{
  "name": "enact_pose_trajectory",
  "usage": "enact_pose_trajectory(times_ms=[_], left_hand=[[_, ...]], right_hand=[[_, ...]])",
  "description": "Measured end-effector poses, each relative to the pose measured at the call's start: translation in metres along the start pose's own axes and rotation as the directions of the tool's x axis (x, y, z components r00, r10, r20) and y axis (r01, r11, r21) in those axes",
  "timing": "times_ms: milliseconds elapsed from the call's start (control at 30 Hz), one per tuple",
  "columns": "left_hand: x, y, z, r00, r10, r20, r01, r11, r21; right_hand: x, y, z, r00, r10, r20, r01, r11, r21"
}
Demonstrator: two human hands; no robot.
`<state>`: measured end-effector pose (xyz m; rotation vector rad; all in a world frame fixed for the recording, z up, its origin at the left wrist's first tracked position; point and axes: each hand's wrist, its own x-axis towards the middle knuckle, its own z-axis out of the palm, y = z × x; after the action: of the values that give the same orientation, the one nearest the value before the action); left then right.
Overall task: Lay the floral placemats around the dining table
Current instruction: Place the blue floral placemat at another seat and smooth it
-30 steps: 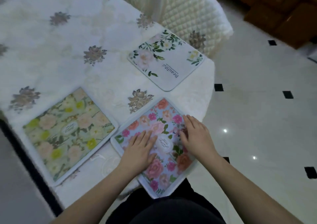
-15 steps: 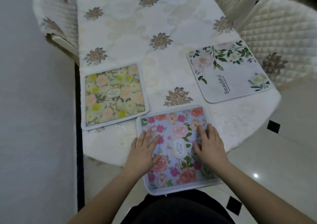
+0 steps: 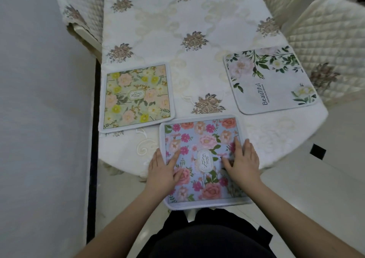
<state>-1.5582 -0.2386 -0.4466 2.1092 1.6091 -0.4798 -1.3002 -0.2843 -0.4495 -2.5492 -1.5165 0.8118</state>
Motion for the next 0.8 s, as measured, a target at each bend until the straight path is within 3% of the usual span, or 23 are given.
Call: enact_pose_trajectory(times_ms=[100,233,433,567,667,800], left_hand=[[-0.004,0.003,-0.008,1.0,0.01,-0.004,-0.01,0.997,-0.073],[-0.009,0.009,-0.014,0.999,-0.038,-0.028,0.032,0.985,-0.17],[-0.024,0.016,-0.025,0.989,0.007,-0.146,-0.068,0.907,-0.416],[-0.033,0.022,-0.027,0.984,-0.007,-0.177,-0.105,0.785,-0.611],[-0.031,0.016,-0.024,0.976,-0.077,-0.205,-0.085,0.731,-0.677],[-0.038,0.008,-0.02,0.983,-0.164,-0.086,0.025,0.577,-0.816]], right_hand=[[-0.006,0.005,0.001,1.0,-0.022,-0.011,0.023,0.997,0.073],[-0.011,0.01,-0.013,0.997,-0.016,-0.081,0.041,0.948,0.315],[-0.022,0.02,-0.039,0.996,0.003,-0.087,0.06,0.705,0.707],[-0.02,0.029,-0.047,0.999,0.044,0.03,-0.051,0.605,0.795],[-0.019,0.036,-0.044,0.985,0.014,0.171,-0.144,0.611,0.778],[-0.024,0.038,-0.04,0.973,-0.029,0.229,-0.163,0.612,0.774]])
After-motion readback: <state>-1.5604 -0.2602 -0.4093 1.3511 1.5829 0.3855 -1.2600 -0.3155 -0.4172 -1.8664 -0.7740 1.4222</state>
